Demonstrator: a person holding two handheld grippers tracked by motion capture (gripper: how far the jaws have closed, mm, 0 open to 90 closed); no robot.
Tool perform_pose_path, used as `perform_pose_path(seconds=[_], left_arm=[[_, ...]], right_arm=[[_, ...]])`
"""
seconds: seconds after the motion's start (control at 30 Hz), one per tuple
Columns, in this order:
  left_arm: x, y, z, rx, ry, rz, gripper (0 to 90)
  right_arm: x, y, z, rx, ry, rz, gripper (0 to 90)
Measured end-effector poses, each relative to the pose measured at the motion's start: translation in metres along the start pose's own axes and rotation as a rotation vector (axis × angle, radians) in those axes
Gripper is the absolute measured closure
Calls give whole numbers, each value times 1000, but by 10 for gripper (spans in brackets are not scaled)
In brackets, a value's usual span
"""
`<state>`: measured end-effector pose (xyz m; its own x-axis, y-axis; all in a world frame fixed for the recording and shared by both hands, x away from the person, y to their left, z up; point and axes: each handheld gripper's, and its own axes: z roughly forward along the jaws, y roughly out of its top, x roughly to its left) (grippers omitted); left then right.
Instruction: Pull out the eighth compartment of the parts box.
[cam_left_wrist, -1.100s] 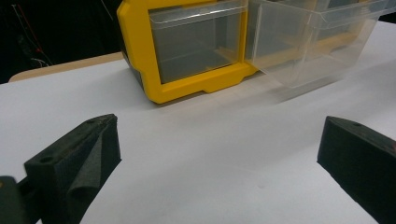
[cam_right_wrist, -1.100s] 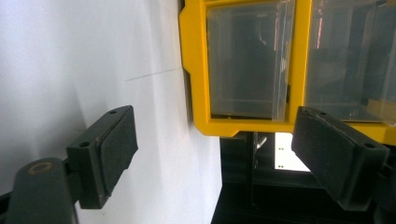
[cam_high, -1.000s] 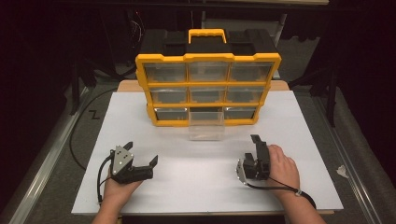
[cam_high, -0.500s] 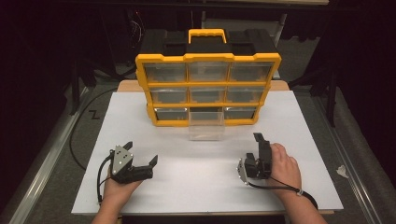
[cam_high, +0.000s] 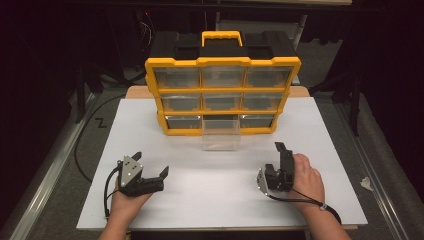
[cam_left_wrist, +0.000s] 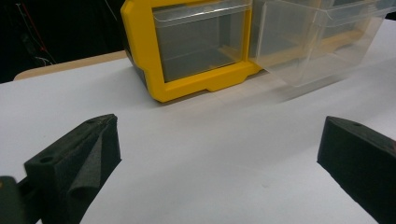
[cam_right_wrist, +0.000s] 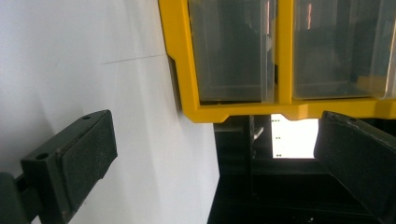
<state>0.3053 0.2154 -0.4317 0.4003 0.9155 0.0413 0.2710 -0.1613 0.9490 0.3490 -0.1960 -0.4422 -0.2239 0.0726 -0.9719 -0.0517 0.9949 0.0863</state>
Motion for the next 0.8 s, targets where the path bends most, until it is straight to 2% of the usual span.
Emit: perform_pose_path(seconds=[0.1, 0.17, 0.2, 0.23, 0.3, 0.37, 0.4, 0.43, 0.47, 0.53, 0.57, 0.6, 0.63, 0.7, 0.8], left_arm=[[1, 0, 0, 2, 6, -7, 3], [1, 0, 1, 4, 5, -11, 3], [1, 0, 1, 1, 2, -13, 3], [1, 0, 1, 0, 1, -15, 3], [1, 0, 0, -5, -2, -23, 3], [2, 0, 0, -13, -8, -35, 3], [2, 0, 0, -22, -14, -48, 3], [3, 1, -1, -22, -16, -51, 3], [4, 1, -1, -26, -17, -58, 3], [4, 0, -1, -24, -18, -59, 3], [4, 0, -1, -22, -19, -57, 3], [3, 0, 0, -17, -22, -52, 3], [2, 0, 0, -16, -24, -48, 3], [1, 0, 1, -11, -28, -36, 3], [-1, 0, 2, 3, -33, -20, 3]], right_arm=[[0, -1, 1, 13, 9, 34, 5], [-1, -2, 3, 20, 30, 78, 6], [-2, -3, 4, 36, 41, 110, 6], [-2, -6, 6, 45, 64, 175, 6], [-3, -9, 7, 58, 101, 246, 6], [-4, -13, 9, 55, 132, 297, 6], [-2, -14, 9, 67, 156, 372, 6], [-4, -17, 11, 57, 165, 405, 7], [-3, -17, 10, 65, 186, 452, 7], [-6, -19, 12, 48, 230, 552, 7], [-6, -20, 11, 54, 273, 636, 7], [-7, -20, 11, 42, 291, 685, 7], [-8, -21, 12, 34, 330, 747, 7], [-9, -22, 12, 29, 358, 814, 8], [-11, -25, 12, 10, 407, 946, 8]])
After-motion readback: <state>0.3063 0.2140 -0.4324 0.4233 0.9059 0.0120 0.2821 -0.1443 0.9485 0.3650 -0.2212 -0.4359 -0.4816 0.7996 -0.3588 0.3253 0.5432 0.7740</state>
